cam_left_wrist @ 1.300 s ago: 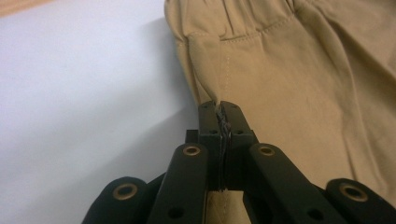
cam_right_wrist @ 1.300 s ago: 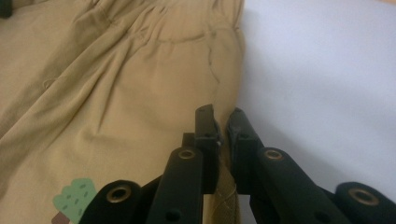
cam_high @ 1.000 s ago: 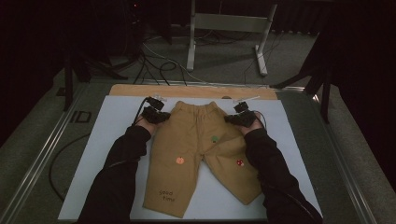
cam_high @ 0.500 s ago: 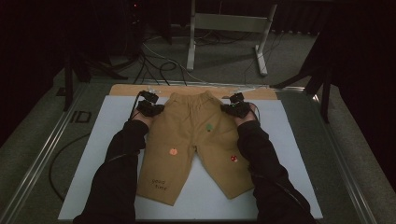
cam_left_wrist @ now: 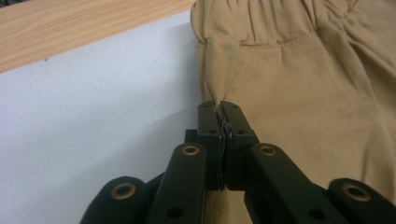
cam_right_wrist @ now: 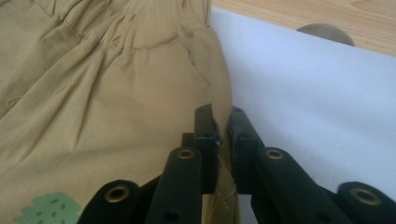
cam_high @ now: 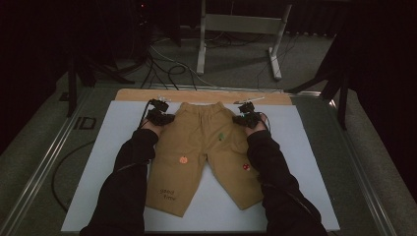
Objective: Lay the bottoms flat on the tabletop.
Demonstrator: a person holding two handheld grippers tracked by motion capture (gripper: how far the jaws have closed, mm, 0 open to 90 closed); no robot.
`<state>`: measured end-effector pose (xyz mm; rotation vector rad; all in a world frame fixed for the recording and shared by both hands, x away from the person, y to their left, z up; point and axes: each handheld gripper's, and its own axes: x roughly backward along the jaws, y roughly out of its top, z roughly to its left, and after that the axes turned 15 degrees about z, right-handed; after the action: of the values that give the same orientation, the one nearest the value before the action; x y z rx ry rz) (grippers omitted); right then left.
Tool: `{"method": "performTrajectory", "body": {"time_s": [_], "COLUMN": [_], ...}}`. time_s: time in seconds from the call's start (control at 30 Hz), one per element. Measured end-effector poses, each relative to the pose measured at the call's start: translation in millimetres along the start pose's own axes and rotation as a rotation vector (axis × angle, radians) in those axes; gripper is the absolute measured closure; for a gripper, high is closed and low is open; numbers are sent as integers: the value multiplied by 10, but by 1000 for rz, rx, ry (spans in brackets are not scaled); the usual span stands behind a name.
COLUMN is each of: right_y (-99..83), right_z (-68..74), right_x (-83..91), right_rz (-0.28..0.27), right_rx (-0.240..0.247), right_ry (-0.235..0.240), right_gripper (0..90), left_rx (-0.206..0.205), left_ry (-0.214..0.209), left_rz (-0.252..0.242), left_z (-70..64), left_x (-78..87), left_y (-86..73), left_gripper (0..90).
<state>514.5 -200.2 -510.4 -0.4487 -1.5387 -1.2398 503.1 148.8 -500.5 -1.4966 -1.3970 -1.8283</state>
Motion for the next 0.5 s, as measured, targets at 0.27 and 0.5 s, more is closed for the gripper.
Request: {"method": "performTrajectory", "body": {"time_s": [0.27,0.5], "right_y": [12,-43], "right_z": [-53,-111], "right_x": [191,553], "right_rz": [-58,-84], "right_rx": [-6,54], "right_ry": [-13,25], "right_gripper": [365,143], "left_rx": [-7,-62], "left_ry": [-60,-152], "left_rz": [-108,-168], "left_z": [-44,-90], "left_x": [186,417], "left_y": [-5,-81], "left_gripper": [452,129]}}
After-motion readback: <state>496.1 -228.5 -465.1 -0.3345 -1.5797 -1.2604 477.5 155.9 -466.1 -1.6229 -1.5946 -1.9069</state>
